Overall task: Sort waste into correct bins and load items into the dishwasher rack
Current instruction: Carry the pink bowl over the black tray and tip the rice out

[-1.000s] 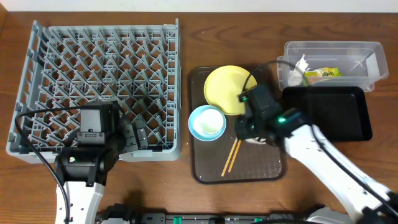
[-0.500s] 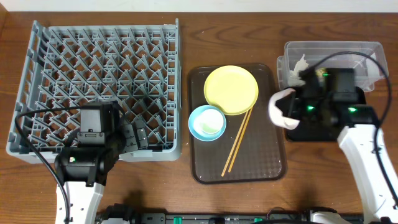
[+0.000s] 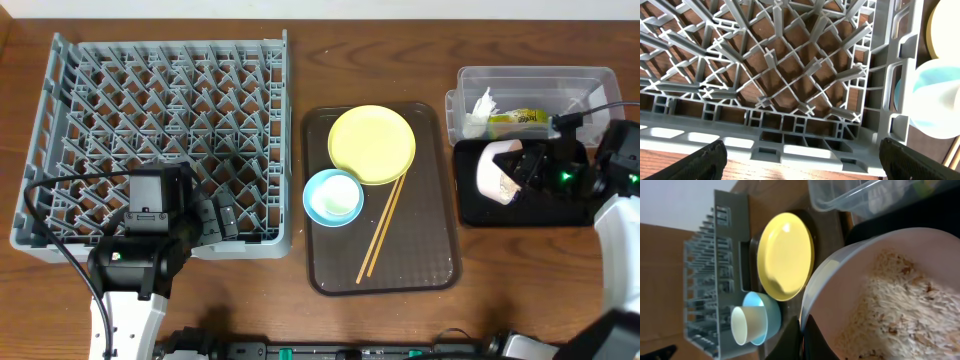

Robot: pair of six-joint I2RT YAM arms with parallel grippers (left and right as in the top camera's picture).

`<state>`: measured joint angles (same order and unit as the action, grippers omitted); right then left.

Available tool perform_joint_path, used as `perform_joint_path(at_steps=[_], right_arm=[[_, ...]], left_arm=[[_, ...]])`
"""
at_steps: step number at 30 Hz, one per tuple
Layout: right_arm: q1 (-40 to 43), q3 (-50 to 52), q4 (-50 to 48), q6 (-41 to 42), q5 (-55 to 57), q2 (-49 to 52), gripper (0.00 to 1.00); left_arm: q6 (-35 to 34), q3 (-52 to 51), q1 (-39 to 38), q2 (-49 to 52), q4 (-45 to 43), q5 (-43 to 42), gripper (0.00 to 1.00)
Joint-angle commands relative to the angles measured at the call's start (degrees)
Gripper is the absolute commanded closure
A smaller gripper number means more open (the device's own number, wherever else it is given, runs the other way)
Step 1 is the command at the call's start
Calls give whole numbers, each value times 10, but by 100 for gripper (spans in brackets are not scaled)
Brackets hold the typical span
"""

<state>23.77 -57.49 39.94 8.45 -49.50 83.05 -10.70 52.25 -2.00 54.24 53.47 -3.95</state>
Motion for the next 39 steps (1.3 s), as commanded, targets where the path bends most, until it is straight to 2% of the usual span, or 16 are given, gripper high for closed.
perform_joint_path(at_steps=[1,9,16,39], right_arm=[[30,-8,-14,-33,-108,37,99],[83,-8,-64,-34,-212,132,99],[120,-8,-77,-34,-235,179,99],[290,-8,-105,9,-322,186,99]], left_arm=[[-5,14,-1,0,1,1,2],[-5,14,-1,0,1,1,2],[-5,14,-1,0,1,1,2],[-5,14,-1,0,1,1,2]])
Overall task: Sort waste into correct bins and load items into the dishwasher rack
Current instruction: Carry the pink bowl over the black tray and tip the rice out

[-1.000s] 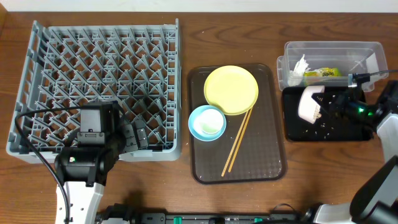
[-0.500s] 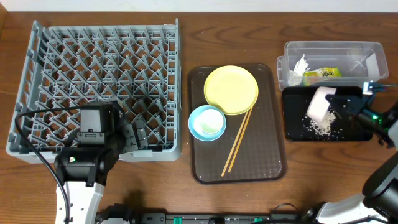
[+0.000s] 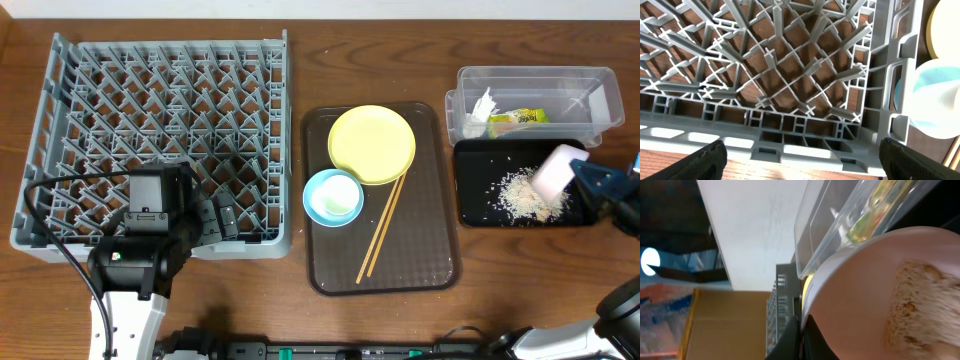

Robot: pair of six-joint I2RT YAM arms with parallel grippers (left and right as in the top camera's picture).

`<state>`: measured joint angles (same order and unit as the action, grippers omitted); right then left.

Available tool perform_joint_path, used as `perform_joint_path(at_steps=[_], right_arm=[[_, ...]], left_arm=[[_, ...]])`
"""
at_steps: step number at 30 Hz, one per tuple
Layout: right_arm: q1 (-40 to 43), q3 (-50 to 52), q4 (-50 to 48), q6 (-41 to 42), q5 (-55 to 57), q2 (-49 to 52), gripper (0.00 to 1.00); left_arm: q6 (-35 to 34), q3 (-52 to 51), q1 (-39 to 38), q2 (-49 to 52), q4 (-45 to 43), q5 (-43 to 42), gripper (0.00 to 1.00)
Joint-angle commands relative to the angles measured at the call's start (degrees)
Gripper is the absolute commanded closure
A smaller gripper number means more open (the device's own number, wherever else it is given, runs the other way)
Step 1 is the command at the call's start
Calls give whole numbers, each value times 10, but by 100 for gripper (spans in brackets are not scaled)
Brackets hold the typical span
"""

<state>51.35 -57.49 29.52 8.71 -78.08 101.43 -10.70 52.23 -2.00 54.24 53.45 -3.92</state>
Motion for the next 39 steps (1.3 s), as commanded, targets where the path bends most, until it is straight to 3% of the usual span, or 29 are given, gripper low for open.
perform_joint_path(at_steps=[1,22,34,39], right_arm=[[15,-8,-2,7,-37,2,99],[-151,-8,7,20,-38,2,99],[-63,-8,-2,20,-31,2,99],[-90,-8,12,25,-21,2,99]], left_arm=[[-5,15,-1,0,1,0,2],[-5,15,-1,0,1,0,2],[-5,15,-1,0,1,0,2],[-5,15,-1,0,1,0,2]])
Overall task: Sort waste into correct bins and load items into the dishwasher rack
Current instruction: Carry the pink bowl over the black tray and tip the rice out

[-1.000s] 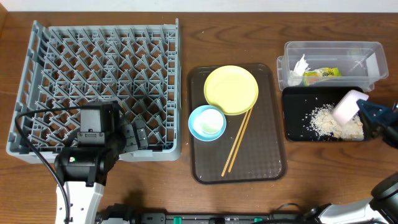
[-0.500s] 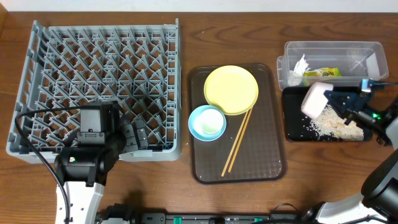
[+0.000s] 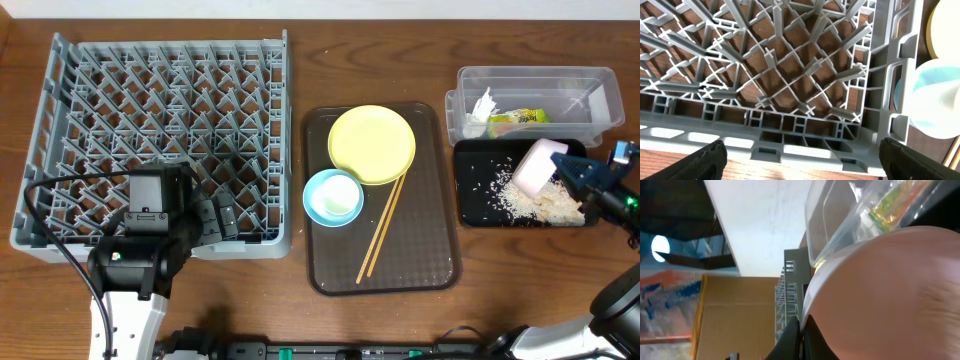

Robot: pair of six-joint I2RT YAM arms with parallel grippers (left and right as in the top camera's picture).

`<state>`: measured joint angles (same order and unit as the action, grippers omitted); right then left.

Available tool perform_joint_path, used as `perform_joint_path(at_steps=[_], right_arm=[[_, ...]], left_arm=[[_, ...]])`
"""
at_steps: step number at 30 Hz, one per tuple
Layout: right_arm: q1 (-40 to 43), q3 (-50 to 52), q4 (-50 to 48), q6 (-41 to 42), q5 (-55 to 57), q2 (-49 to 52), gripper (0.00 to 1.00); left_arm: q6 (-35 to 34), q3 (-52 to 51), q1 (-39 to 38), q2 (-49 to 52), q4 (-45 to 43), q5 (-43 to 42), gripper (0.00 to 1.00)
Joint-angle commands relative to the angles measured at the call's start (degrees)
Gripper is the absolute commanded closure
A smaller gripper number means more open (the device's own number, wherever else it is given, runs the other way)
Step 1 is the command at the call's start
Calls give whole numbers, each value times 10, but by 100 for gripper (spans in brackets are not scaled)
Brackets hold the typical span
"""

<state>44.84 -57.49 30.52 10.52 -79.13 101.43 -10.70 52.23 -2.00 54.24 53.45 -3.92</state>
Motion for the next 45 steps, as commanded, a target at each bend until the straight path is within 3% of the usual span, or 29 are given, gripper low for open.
perform_joint_path(at_steps=[1,5,14,19,37,38,40,45], right_arm=[[-36,-8,3,7,-11,2,99],[-67,-8,1,6,-24,2,99],[-45,-8,1,23,0,2,99],[-70,-8,-7,-5,-51,2,99],[-69,-8,-11,12,6,2,99],[-70,-8,-14,20,-1,2,99],[-74,-8,-41,-47,-103,2,99],[-73,-9,-39,41,-34,1,99]], left_arm=[[-5,15,-1,0,1,0,2],[-5,15,-1,0,1,0,2],[-5,15,-1,0,1,0,2],[-5,15,-1,0,1,0,2],[-5,15,-1,0,1,0,2],[-5,15,-1,0,1,0,2],[-5,15,-1,0,1,0,2],[-5,15,-1,0,1,0,2]])
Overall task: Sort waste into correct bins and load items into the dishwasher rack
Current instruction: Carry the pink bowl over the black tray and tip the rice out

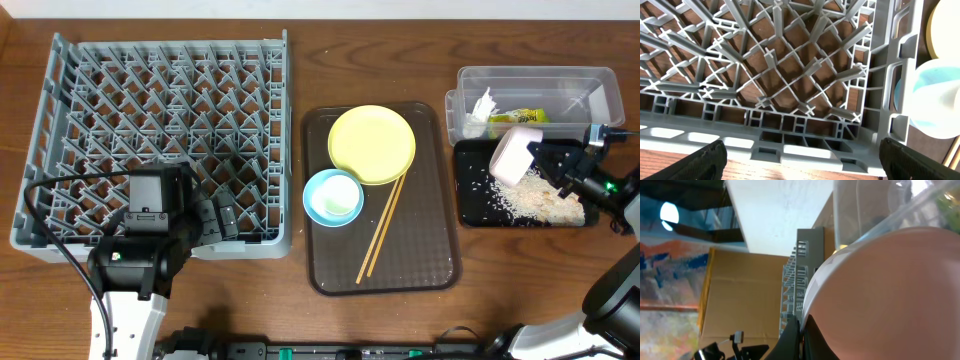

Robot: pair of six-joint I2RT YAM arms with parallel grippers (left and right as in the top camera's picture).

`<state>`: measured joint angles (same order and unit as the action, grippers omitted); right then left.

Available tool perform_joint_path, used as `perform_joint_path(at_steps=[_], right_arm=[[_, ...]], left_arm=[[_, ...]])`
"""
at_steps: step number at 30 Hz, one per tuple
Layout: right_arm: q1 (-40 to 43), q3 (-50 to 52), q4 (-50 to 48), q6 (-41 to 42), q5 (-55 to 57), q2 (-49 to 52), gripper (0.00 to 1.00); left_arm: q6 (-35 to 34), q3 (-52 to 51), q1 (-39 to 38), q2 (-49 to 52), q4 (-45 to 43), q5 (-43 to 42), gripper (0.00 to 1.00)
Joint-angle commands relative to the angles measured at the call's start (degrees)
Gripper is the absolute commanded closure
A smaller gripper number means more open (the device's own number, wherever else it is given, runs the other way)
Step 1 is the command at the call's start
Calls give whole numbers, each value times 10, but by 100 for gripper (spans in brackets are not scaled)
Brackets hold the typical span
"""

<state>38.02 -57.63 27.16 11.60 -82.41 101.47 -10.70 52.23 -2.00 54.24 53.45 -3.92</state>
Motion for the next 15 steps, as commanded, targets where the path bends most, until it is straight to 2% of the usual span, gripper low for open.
perform_joint_path(at_steps=[1,6,10,13,15], right_arm=[[-5,-7,-6,30,-1,0,99],[-5,-7,-4,30,4,0,99],[-6,-7,10,53,52,0,99],[-12,-8,-2,-45,-70,0,99],[-17,-8,4,-48,-70,-1,99]], left_arm=[[-5,15,-1,0,1,1,2],[-5,15,-1,0,1,1,2],[-5,15,-1,0,1,0,2],[-5,15,-1,0,1,0,2],[-5,15,-1,0,1,1,2]])
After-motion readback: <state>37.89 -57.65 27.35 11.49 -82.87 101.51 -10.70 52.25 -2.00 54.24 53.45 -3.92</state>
